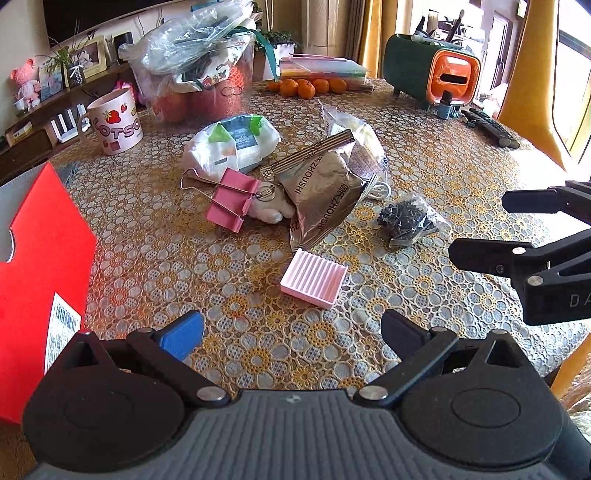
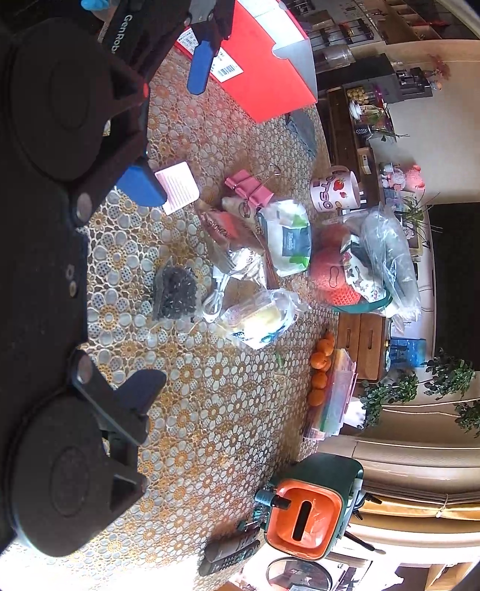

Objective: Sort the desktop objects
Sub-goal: 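Grasp the pink ridged block with left tool while right tool grasps the black-item bag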

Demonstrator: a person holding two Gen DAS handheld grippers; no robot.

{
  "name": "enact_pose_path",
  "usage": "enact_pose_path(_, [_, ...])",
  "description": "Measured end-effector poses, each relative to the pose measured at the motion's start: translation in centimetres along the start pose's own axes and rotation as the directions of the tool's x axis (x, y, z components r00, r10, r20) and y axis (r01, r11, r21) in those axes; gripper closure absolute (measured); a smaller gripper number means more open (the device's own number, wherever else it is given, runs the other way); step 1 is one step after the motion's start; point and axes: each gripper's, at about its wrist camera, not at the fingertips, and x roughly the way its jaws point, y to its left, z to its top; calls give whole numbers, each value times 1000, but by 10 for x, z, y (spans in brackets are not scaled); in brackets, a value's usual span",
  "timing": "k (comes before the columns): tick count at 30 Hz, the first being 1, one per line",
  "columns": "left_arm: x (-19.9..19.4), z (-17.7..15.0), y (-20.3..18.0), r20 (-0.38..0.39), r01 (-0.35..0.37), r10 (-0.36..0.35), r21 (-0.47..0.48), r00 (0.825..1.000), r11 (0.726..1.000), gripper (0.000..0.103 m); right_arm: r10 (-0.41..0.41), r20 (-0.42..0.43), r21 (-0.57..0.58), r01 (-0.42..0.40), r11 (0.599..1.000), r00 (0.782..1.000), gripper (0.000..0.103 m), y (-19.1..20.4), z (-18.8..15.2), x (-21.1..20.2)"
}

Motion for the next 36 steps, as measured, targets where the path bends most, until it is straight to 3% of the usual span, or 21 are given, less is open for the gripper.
enact_pose_path(10, [36, 6, -6, -3, 14, -14, 96, 1000, 995, 0, 4, -51, 25, -3, 1000, 999, 11, -1, 6, 44])
enact_pose_path(12, [42, 5, -7, -9, -3, 4, 103, 1000, 995, 0, 5, -60, 28, -3, 1000, 998, 13, 0, 6, 50])
enact_pose_path(22, [49, 8, -3, 19, 54, -56, 92, 998, 994, 2, 6, -81, 44, -2, 999, 997, 20, 1, 8, 67])
enact_pose_path(28, [48, 10, -2, 19, 82, -83, 72, 996, 994, 19, -2, -87, 52, 6, 999, 996, 28, 0, 9, 73])
enact_pose_path(35, [45, 14, -4, 21, 89, -91, 83, 996, 993, 58, -5, -99, 64, 11, 998, 995, 41, -1, 8, 77])
enact_pose_path(36, [45, 14, -5, 19, 88, -90, 85, 996, 992, 58, -8, -101, 62, 14, 998, 995, 45, -1, 8, 77])
